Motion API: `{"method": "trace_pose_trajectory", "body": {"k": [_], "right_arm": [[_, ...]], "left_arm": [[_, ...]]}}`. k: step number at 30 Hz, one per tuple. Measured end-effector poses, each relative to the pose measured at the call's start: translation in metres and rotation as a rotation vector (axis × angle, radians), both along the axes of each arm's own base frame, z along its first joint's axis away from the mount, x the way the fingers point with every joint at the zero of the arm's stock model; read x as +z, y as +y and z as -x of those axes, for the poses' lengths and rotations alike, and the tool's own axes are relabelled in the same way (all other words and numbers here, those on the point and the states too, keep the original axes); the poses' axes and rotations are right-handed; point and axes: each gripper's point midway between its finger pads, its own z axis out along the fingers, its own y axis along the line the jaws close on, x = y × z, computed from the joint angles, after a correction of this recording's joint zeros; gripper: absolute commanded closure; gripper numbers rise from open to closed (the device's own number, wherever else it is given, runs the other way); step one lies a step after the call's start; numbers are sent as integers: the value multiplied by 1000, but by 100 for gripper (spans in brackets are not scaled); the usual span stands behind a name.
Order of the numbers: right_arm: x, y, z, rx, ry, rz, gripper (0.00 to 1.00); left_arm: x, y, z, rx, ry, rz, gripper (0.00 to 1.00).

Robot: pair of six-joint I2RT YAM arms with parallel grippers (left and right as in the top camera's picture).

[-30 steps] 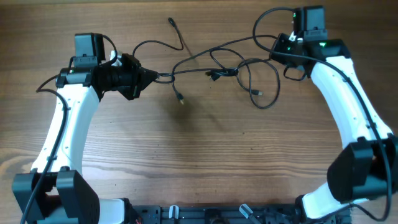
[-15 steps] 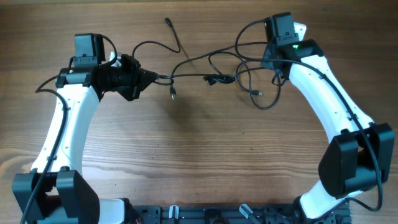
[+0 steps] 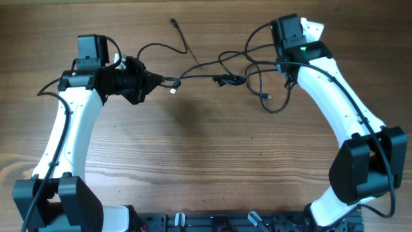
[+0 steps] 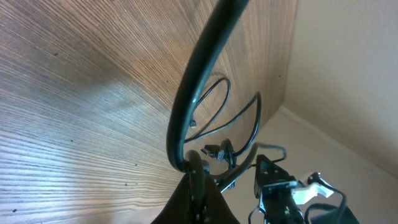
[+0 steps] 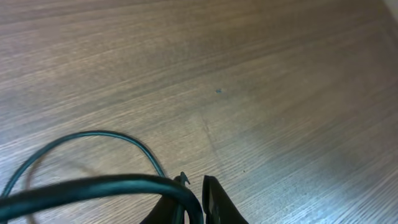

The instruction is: Untangle cables

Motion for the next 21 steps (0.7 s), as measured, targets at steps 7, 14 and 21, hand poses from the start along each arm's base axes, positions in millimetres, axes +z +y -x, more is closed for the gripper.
{"method": "trace_pose_trajectory", "body": {"k": [7,14,21], "right_arm": [[-36,-33,9,-81,106,-234,96],[-41,0,-2,167,137,-466,88],[-38,33,2,379,169,-581,36]], "left_arm": [[1,-3,1,-9,1,8,96],[-1,0,0,1,3,-7,96],[-3,7,-2,20,2,-28,96]]}}
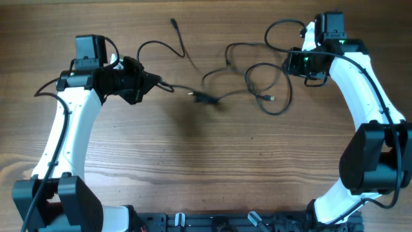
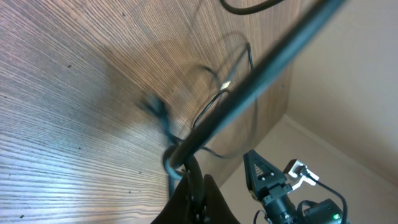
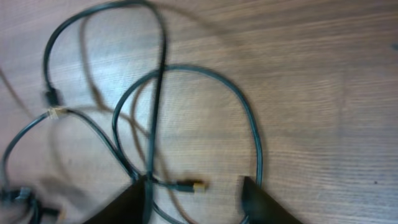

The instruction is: Untangle cables

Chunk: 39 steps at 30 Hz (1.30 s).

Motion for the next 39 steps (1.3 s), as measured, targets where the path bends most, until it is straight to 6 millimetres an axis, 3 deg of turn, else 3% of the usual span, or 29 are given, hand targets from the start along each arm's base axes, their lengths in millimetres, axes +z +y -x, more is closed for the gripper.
{"method": "trace_pose_trajectory", "body": {"k": [5,8,13,21,30,39], "right_arm": [[10,11,9,98,26,-40,34],[38,28,5,196,-24,-106,34],[80,69,-1,383,-144,-262,35],[103,140,14,599,-219,-410,37],[129,177,8,687,-339,-503,37],[140,222,13,565,-256,-604,31]], "left_arm": [[5,-8,-8,-38,-74,-18,96],[21,-29,-18,-137,-212,-5,96],[47,-67,-22,-290,-398,47,96],[60,-83,-14,-415,-505,90,96],[39,-89,21,-741,-696,-42,96],[33,-89,22,-846,-808,-137,96]]}}
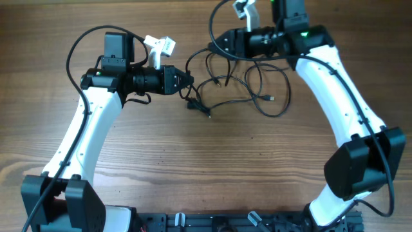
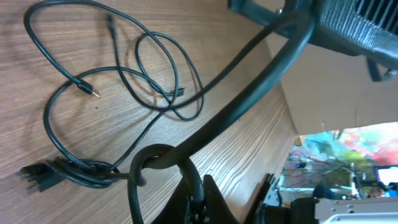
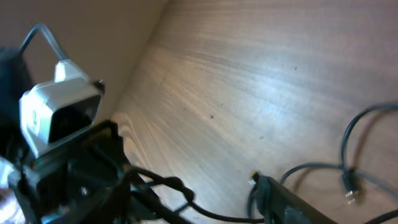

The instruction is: Untangle cables

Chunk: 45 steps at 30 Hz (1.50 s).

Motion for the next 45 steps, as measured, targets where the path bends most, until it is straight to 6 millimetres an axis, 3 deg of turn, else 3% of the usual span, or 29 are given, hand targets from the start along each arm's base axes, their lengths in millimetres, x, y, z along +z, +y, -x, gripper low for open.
{"method": "trace_pose_trajectory", "body": {"k": [4,7,11,17,19,21,24,31,38,45], "right_arm": [[-7,8,0,-97,102,18,33],[-10,13,-1,-148,144,29,41],[-13,17,-2,-196,171,41,63],[-14,15,-6,-246,201,40,84],[-14,14,-6,-256,209,39,83],[-15,14,-7,-263,213,39,68],[-15,12,-8,-265,205,44,60],[-11,0,-21,-233,73,75,59],[-9,-23,-32,-326,148,35,54],[-1,-11,-21,-321,266,-50,55]], "left_arm": [[-1,1,0,-4,-9,-11,96],[-2,1,1,-6,-7,-14,96],[-2,1,1,-8,-9,-15,96],[-2,1,1,-9,-8,-15,96],[-2,1,1,-9,-9,-15,96],[-2,1,1,-9,-8,-15,96],[-3,1,1,-6,-9,-18,96],[-13,11,-7,82,34,-82,96],[-22,24,-20,228,111,-125,96],[-27,38,-35,353,120,-175,96]]}}
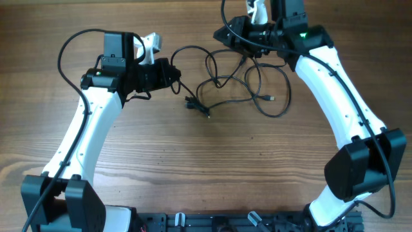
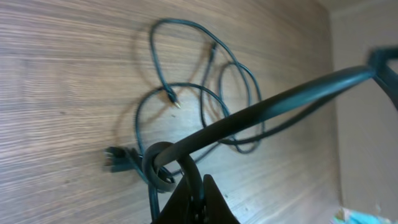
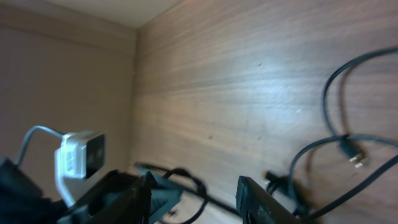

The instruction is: Untangle cables

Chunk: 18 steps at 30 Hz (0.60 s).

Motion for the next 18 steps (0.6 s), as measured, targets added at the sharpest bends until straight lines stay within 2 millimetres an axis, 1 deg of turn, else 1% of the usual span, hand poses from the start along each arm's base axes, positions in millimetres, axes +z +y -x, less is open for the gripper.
{"method": "trace_pose_trajectory", "body": {"k": [2,4,5,8,10,12,15,17,18], "right_arm": [[1,6,3,13,2,-8,55],[5,15,4,45,-43,-7,54],[7,20,4,69,-88,6,50],[8,34,7,172,-263,91,50],[6,38,11,256,-374,158,49],[0,36,15,345,-464,229,49],[-9,26,20,459,-560,307,48],[-12,20,21,506,-600,328,48],[-13,15,22,532,-616,333,46]], "left_arm": [[-1,3,-3,28,1,-12,96],[-2,4,-5,42,1,-21,96],[-2,4,-5,45,2,-24,96],[-2,-2,-2,31,5,-24,96],[-1,-8,2,-8,1,-13,96],[-1,-14,10,-62,8,8,96],[-2,-20,22,-118,34,32,96],[-3,-21,29,-140,55,42,96],[-3,-22,32,-149,66,47,96]]}}
